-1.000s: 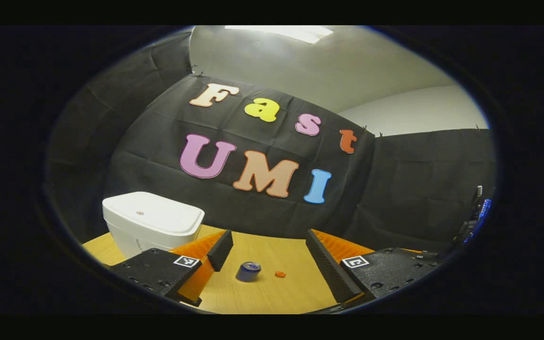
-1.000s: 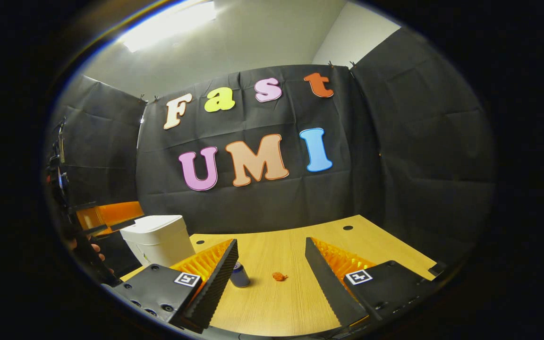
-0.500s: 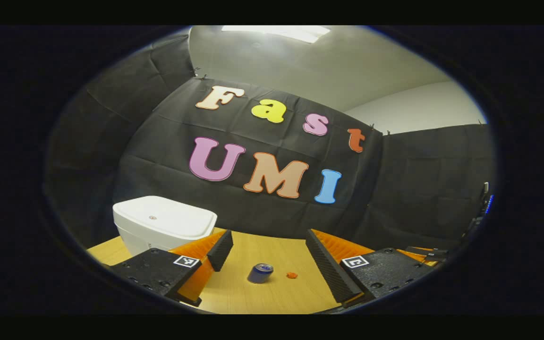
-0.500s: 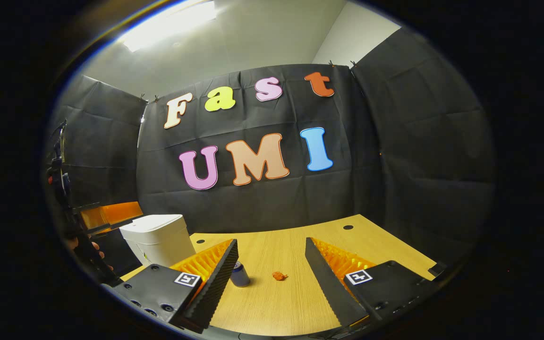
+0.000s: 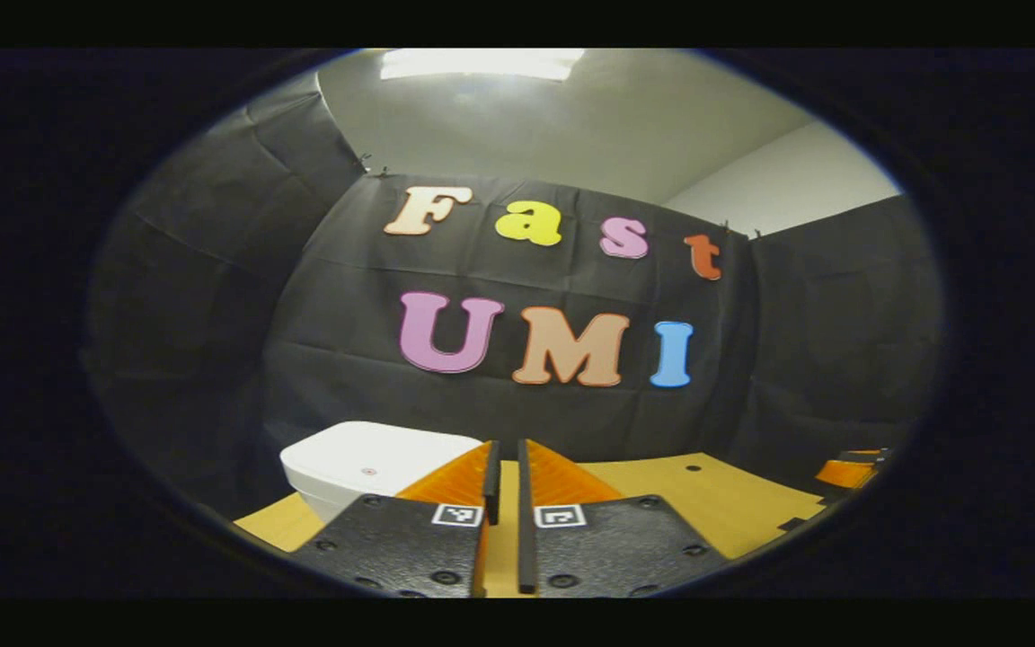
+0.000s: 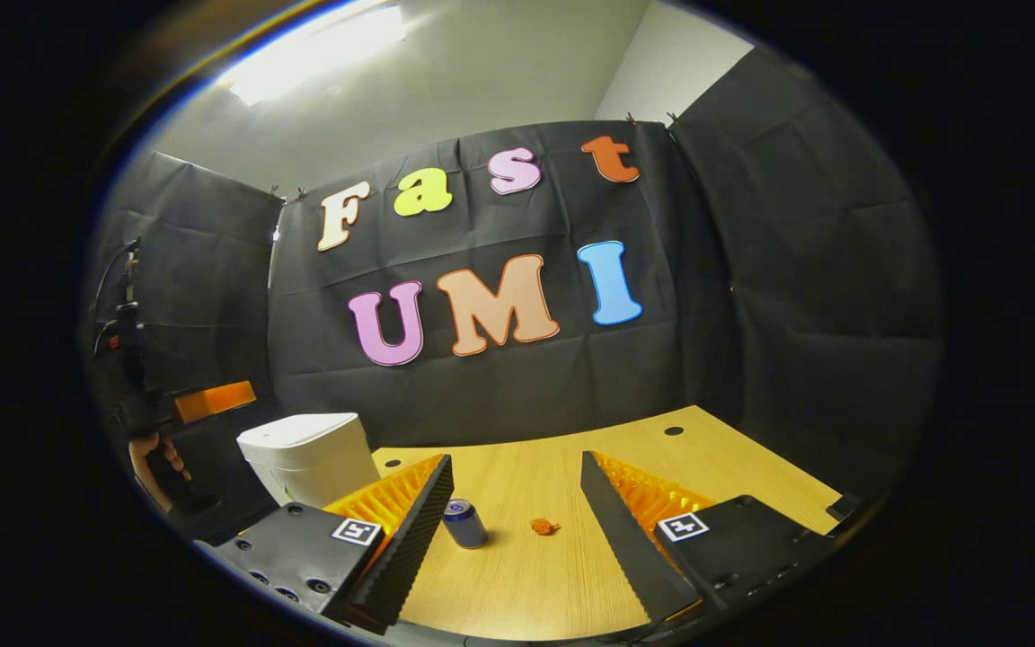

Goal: Press the lid of the desktop garbage bin to open it, pick up the crumpled paper on the desktop and throw it into the bin, then pick up the pop can on the desktop and drop it into the bin, and finally close the garbage bin lid.

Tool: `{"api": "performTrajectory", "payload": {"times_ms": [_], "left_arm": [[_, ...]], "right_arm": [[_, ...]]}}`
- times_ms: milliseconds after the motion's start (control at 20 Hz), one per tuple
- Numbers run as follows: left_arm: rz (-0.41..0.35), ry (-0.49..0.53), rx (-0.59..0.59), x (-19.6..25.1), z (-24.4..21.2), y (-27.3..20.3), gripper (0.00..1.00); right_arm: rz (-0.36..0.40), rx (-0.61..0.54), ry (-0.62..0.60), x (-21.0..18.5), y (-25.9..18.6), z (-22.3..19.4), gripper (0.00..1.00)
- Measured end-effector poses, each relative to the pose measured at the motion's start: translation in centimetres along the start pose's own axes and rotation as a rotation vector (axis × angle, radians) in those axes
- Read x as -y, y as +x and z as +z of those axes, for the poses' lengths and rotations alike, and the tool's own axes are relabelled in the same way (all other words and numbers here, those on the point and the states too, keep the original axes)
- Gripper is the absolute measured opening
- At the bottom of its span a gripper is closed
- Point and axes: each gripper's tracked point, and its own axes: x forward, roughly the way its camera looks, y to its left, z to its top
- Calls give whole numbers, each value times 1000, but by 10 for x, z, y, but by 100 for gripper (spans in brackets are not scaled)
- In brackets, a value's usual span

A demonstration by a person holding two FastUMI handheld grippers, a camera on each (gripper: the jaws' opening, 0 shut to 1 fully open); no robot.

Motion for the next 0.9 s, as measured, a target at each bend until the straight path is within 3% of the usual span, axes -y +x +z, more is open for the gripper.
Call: {"api": "performTrajectory", "payload": {"times_ms": [50,300,400,500,550,600,700,900], "left_arm": [[17,10,-5,-14,-3,9,0],[74,-25,-150,-75,-54,48,0],[85,-37,-316,-86,-96,47,0],[71,-37,-186,-91,-67,52,0],[62,-67,-252,-92,-85,51,0],[52,-72,-237,-88,-87,49,0],[38,-8,-256,-91,-92,51,0],[34,-6,-136,-91,-72,54,0]], "right_arm": [[6,2,-9,-3,-1,1,95],[28,-10,-33,-9,-2,-4,95],[23,-19,-32,-7,-3,-6,97],[15,-34,-25,-4,-5,-11,95],[15,-43,-22,-4,-5,-15,95],[16,-56,-20,-6,-4,-20,95],[21,-88,-25,-9,-3,-29,95],[35,-89,-10,-15,-3,-31,95]]}}
